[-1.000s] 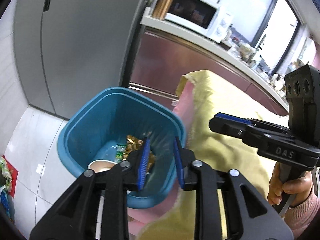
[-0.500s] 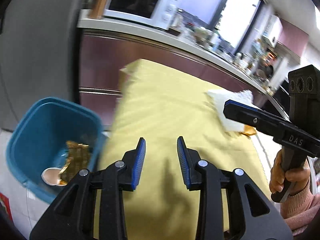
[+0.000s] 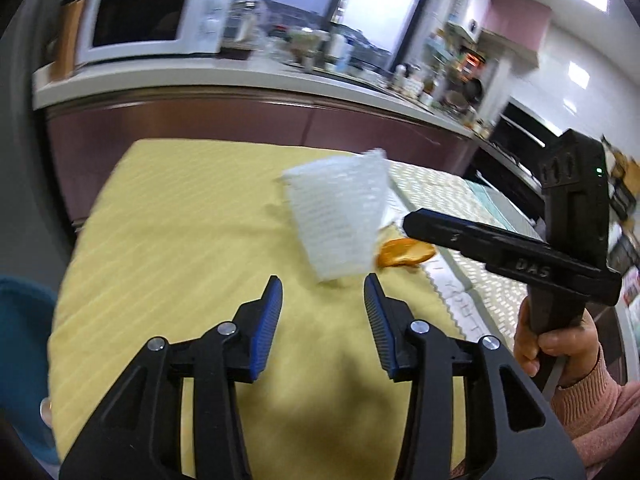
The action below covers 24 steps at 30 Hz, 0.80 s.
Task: Collect trash
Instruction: 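Move both open tools back to the foam nets and orange peel on the table, then grasp a white foam net with the left tool while the right tool grasps an orange peel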
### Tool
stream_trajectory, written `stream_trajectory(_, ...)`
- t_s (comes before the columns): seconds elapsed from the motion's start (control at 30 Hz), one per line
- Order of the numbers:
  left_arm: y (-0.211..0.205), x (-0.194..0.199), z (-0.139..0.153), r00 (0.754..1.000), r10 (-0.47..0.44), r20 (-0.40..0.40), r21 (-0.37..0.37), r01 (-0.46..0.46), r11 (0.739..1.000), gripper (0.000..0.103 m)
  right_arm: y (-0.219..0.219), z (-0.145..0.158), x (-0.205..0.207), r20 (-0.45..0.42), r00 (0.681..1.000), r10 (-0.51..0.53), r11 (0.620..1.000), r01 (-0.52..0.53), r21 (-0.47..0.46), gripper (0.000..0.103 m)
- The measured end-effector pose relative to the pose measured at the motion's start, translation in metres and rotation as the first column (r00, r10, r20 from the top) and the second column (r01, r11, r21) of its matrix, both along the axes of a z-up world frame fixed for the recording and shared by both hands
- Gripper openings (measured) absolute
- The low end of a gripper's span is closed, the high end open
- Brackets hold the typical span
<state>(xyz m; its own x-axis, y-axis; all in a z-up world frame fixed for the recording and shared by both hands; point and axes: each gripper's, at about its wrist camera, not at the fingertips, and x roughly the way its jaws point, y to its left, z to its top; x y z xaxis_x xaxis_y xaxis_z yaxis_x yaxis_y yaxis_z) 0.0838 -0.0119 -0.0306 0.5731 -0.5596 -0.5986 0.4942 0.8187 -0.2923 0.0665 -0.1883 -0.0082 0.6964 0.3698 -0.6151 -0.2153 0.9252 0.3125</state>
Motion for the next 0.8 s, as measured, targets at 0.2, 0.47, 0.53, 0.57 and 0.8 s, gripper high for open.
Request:
stream_trajectory(0.2, -0.055, 0.011, 0.006, 0.998, -0.061, 0.025, 0.058, 0.060, 0.996, 0.049, -0.035, -0.011, -0.002, -0.023, 0.997, -0.067, 0.997, 0.068, 0.029, 0.035)
stream_trajectory(0.47, -0.093, 0.038, 0.000, 0.999, -0.048, 0.021, 0.156, 0.044, 0.987, 0.046, -0.046, -0.018, -0.001, -0.039, 0.997, -0.074, 0.995, 0.077, 0.071, 0.035)
stream_trajectory(0.53, -0.096, 0.044, -0.002, 0.999, -0.043, 0.005, 0.158, 0.041, 0.987, 0.042, -0.046, -0.021, 0.001, -0.046, 0.997, -0.068, 0.994, 0.071, 0.079, 0.035)
stream_trajectory(0.57, -0.097, 0.046, -0.003, 0.999, -0.039, -0.001, 0.159, 0.039, 0.986, 0.037, -0.045, -0.023, 0.003, -0.052, 0.997, -0.064, 0.994, 0.068, 0.081, 0.035)
stream_trajectory(0.8, -0.084, 0.052, -0.005, 1.000, -0.018, -0.023, 0.149, 0.021, 0.989, 0.015, -0.042, -0.028, 0.007, -0.064, 0.997, -0.054, 0.994, 0.059, 0.086, 0.035)
